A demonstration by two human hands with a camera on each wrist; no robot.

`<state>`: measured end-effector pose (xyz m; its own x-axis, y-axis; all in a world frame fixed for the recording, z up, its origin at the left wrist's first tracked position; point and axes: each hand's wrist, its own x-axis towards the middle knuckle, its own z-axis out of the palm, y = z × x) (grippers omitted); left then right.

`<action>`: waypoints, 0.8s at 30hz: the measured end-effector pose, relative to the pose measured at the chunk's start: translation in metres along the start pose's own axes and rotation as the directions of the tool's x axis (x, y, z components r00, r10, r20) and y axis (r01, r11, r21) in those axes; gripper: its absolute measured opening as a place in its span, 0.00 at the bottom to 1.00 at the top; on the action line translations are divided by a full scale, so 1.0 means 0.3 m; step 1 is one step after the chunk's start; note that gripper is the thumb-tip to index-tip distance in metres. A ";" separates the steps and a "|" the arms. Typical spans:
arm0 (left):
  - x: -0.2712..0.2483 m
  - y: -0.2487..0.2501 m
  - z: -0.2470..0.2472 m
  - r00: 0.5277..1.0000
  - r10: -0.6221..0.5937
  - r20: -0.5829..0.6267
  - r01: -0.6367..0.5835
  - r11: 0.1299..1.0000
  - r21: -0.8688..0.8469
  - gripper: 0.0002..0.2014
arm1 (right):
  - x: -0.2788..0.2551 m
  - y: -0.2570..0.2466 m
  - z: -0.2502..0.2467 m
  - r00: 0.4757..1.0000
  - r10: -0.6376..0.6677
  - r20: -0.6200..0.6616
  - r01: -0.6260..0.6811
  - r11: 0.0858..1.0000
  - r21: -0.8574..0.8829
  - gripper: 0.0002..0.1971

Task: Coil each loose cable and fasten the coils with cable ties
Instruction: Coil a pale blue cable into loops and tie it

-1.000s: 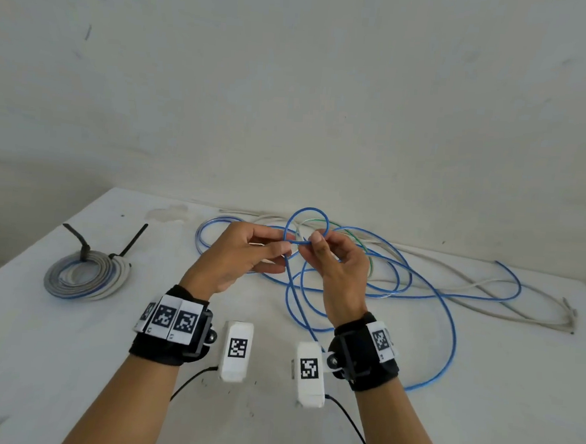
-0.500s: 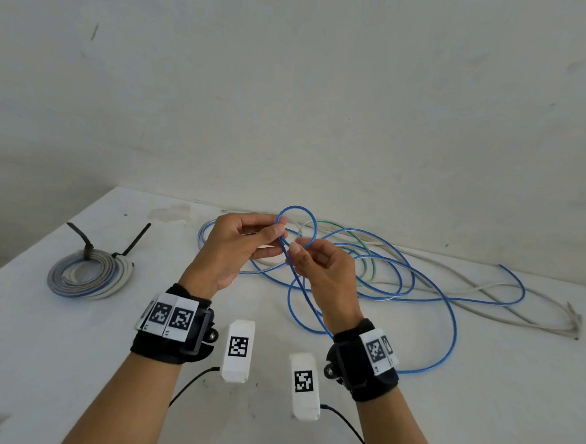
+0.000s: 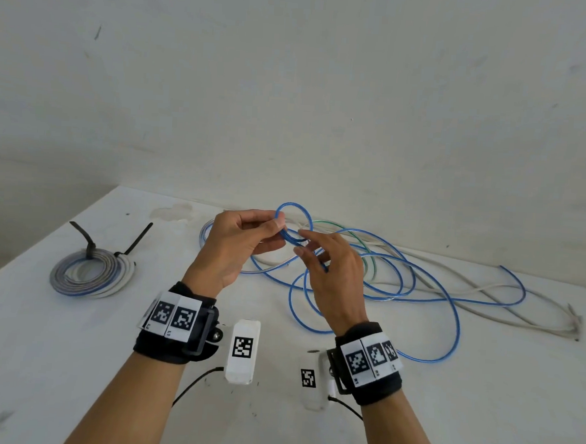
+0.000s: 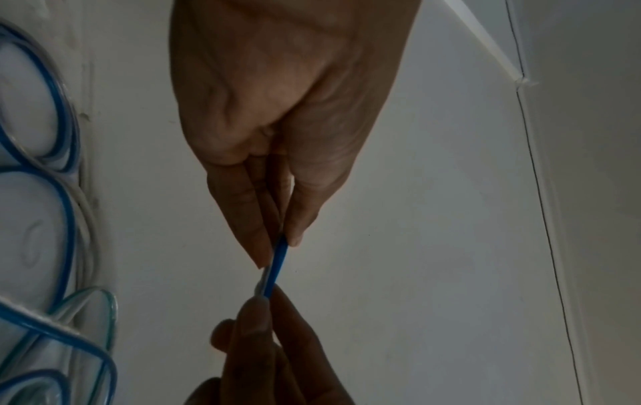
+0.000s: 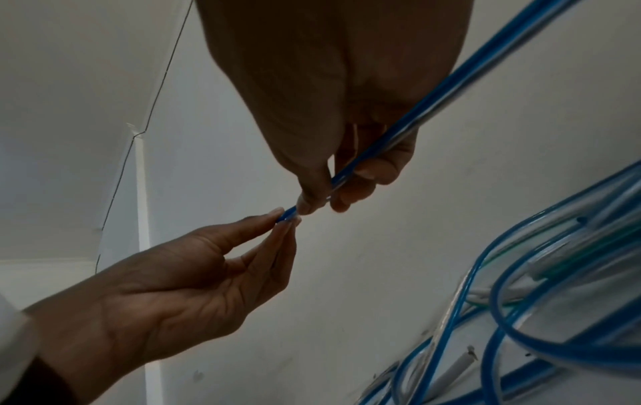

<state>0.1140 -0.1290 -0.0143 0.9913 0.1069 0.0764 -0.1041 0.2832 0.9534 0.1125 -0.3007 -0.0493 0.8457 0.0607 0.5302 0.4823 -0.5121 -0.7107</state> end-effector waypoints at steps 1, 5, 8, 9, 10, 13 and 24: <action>0.000 0.001 0.001 1.000 -0.008 0.006 0.008 1.000 -0.005 0.05 | 0.001 -0.001 -0.003 1.000 0.004 0.012 -0.004 1.000 0.004 0.10; 0.001 0.008 -0.011 0.998 -0.064 0.015 0.063 0.998 0.021 0.08 | 0.012 -0.013 -0.022 0.997 0.056 0.050 -0.060 0.996 0.071 0.04; 0.002 0.009 -0.021 0.997 -0.050 0.061 0.037 0.981 0.192 0.16 | 0.025 -0.010 -0.055 0.982 0.112 0.153 -0.127 0.988 0.092 0.02; 0.001 0.013 -0.025 0.994 -0.011 0.110 -0.021 0.958 0.287 0.21 | 0.028 -0.008 -0.073 0.968 0.139 0.209 -0.168 0.977 0.129 0.01; -0.003 0.020 -0.027 0.983 0.027 0.184 -0.097 0.919 0.381 0.23 | 0.029 -0.008 -0.095 0.948 0.166 0.273 -0.221 0.958 0.186 0.02; -0.017 0.042 -0.024 0.929 0.024 0.371 -0.249 0.781 0.573 0.17 | 0.034 -0.005 -0.164 0.859 0.210 0.467 -0.381 0.871 0.309 0.06; -0.031 0.057 -0.017 0.959 -0.105 0.265 -0.020 0.903 0.430 0.07 | 0.046 -0.030 -0.187 0.953 0.160 0.257 -0.218 0.951 0.217 0.06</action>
<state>0.1027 -0.1202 -0.0002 0.9825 -0.1794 0.0502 -0.0788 -0.1558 0.9846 0.1070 -0.3433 -0.0096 0.9419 0.1960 0.2726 0.3238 -0.3147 -0.8923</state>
